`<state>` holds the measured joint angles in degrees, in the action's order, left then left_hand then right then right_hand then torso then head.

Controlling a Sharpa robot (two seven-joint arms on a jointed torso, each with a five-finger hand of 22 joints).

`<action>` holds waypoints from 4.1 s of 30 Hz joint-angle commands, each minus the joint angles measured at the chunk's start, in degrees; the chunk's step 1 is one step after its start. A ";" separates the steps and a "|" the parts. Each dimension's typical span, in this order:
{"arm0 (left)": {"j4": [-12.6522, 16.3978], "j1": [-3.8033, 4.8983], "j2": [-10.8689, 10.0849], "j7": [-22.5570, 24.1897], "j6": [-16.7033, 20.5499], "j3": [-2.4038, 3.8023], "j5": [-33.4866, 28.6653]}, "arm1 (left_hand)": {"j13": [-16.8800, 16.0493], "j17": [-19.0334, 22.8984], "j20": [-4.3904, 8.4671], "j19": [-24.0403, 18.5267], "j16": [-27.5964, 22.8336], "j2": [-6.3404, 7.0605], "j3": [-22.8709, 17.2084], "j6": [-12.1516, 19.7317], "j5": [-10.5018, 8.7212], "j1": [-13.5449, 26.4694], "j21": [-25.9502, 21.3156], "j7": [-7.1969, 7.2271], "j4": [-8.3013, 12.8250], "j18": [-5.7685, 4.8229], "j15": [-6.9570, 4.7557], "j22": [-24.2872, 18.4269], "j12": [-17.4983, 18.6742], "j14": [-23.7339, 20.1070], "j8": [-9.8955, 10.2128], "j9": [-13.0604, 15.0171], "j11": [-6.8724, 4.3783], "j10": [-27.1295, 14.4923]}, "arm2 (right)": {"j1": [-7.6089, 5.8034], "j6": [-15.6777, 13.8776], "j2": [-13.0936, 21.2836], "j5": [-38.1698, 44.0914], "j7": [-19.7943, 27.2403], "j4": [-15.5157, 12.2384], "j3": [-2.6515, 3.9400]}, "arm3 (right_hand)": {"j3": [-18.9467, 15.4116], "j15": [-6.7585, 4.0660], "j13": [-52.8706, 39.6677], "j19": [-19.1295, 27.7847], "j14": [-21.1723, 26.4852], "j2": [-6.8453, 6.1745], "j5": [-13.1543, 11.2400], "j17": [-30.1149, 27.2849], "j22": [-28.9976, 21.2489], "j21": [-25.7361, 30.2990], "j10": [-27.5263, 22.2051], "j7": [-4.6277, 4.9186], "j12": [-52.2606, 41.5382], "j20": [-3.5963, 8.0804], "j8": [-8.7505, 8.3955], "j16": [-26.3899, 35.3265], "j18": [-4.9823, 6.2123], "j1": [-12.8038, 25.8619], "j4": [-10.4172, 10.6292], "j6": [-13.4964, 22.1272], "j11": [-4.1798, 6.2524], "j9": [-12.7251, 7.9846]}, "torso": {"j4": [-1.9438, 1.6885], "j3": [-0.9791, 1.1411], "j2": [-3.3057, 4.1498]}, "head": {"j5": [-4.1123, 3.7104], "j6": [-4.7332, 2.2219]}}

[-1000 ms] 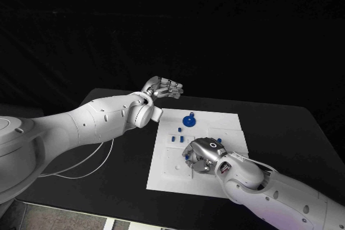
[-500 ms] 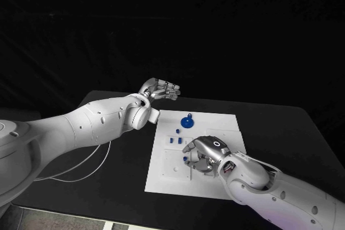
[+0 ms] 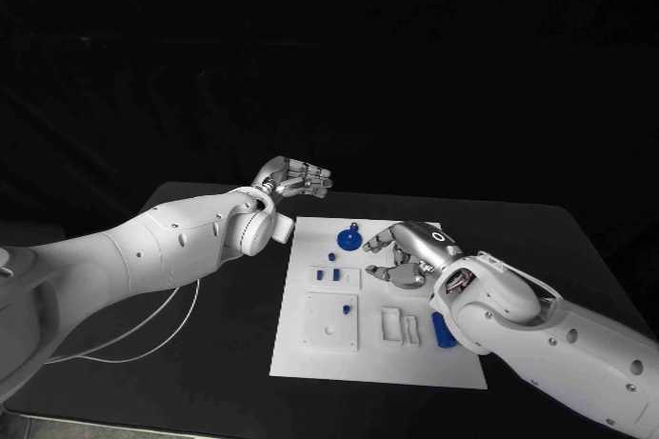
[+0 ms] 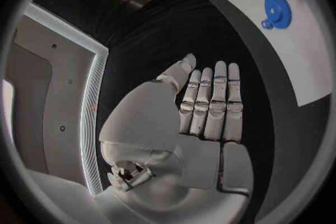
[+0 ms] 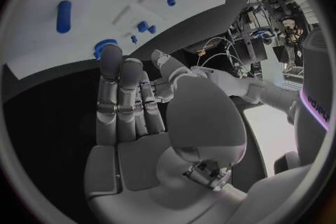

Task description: Assemble the parts on the task board

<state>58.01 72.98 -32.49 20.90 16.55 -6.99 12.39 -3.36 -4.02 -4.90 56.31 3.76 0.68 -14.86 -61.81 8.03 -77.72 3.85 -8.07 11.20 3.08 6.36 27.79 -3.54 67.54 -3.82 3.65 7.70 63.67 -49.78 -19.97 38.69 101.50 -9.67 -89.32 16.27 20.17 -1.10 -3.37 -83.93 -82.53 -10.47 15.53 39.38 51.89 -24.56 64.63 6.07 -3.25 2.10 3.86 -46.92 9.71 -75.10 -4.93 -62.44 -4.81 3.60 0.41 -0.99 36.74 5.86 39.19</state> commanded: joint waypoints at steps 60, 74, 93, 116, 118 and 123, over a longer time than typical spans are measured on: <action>0.34 0.01 -0.18 -0.14 -0.86 0.06 -0.32 | 0.04 -0.10 -0.27 0.48 -0.21 -0.47 0.57 0.40 -0.30 0.21 0.24 0.14 -0.06 0.60 0.00 -0.93 0.06 -0.39 0.12 0.06 -0.11 -0.47 | -2.16 17.17 0.59 2.71 -2.08 8.33 -1.06 | 10.39 -0.95 -0.07 -2.05 0.06 2.53 -7.41 -0.29 -3.59 -2.88 6.77 -0.58 -0.15 1.17 -0.21 -1.40 -1.23 3.39 -5.42 -5.77 1.67 0.13 | -0.10 -0.02 0.03 | -1.52 0.31; 0.26 0.02 -0.08 -0.16 -0.95 0.06 -0.32 | 0.04 -0.10 -0.27 0.48 -0.21 -0.47 0.57 0.40 -0.30 0.21 0.24 0.14 -0.06 0.60 0.00 -0.93 0.06 -0.39 0.12 0.06 -0.11 -0.47 | -2.09 14.44 0.09 3.38 -2.80 8.78 -1.73 | 13.26 -2.10 -0.21 -1.90 0.18 4.11 -8.12 0.17 -2.50 -3.31 10.24 -1.15 -0.25 2.23 0.01 -1.41 -1.59 2.59 -6.21 -8.75 2.77 0.44 | -0.11 -0.04 0.06 | -1.60 0.44; -0.09 0.02 -0.07 -0.15 -0.98 0.06 -0.32 | 0.04 -0.10 -0.27 0.57 -0.22 -0.52 0.66 0.28 -0.34 0.10 0.28 0.18 -0.12 0.61 0.02 -1.43 0.05 -0.45 0.11 0.06 -0.11 -0.51 | -2.05 9.85 1.62 0.70 -3.20 5.47 -0.43 | 16.38 -2.73 -0.26 -1.46 0.02 4.09 -8.36 0.43 -0.31 -3.74 12.85 -1.74 -0.20 3.02 -0.14 -0.96 -2.21 3.34 -7.59 -11.02 3.52 0.64 | -0.03 -0.04 -0.01 | -1.50 0.30; -0.50 0.02 0.28 -0.20 -1.07 0.06 -0.32 | 0.04 -0.10 -0.27 0.57 -0.22 -0.52 0.66 0.28 -0.34 0.10 0.28 0.18 -0.12 0.61 0.02 -1.43 0.05 -0.45 0.11 0.06 -0.11 -0.51 | -1.38 9.48 0.02 -1.01 -2.12 -3.24 -0.11 | 16.34 -2.73 -0.25 -1.53 -0.01 4.31 -8.29 0.47 0.24 -3.31 12.81 -1.73 -0.20 3.01 -0.16 -0.83 -2.21 3.42 -7.77 -11.01 3.49 0.61 | -0.12 -0.04 0.02 | 0.60 0.83; -0.54 0.02 0.39 -0.22 -1.10 0.06 -0.32 | 0.04 -0.10 -0.27 0.57 -0.22 -0.52 0.66 0.28 -0.34 0.10 0.28 0.18 -0.12 0.61 0.02 -1.43 0.05 -0.45 0.11 0.06 -0.11 -0.51 | -1.16 9.48 -0.87 -0.50 -1.91 -3.85 -1.23 | 16.34 -2.73 -0.25 -1.53 -0.01 4.31 -8.29 0.47 0.24 -3.31 12.81 -1.73 -0.20 3.01 -0.16 -0.83 -2.21 3.42 -7.77 -11.01 3.49 0.61 | -0.17 -0.03 0.03 | 0.93 0.95; -0.59 0.01 0.61 -0.23 -1.17 0.06 -0.32 | 0.04 -0.10 -0.27 0.57 -0.22 -0.52 0.66 0.28 -0.34 0.10 0.28 0.18 -0.12 0.61 0.02 -1.43 0.05 -0.45 0.11 0.06 -0.11 -0.51 | -0.97 9.42 -2.29 0.91 -1.53 -4.33 -3.70 | 16.25 -2.72 -0.25 -1.58 -0.02 4.42 -8.19 0.44 0.43 -3.11 12.78 -1.72 -0.20 3.01 -0.16 -0.75 -2.20 3.45 -7.91 -10.98 3.48 0.61 | -0.12 -0.08 0.03 | 1.25 1.06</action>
<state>57.39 72.98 -32.08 20.31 16.15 -6.99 12.38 -3.35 -4.04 -5.11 56.51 3.76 0.68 -14.48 -61.81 8.03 -77.72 3.85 -8.07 11.12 3.09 6.36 26.43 -3.54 67.55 -3.82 3.65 7.49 63.46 -50.85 -10.43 36.62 100.66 -12.20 -93.47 12.65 36.30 -3.57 -3.54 -84.03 -82.51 -6.81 7.04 39.76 52.28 -27.86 76.49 4.41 -3.22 4.70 3.34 -47.92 6.56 -71.64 -12.65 -73.02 -1.70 4.16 0.27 -1.04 36.77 6.89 40.18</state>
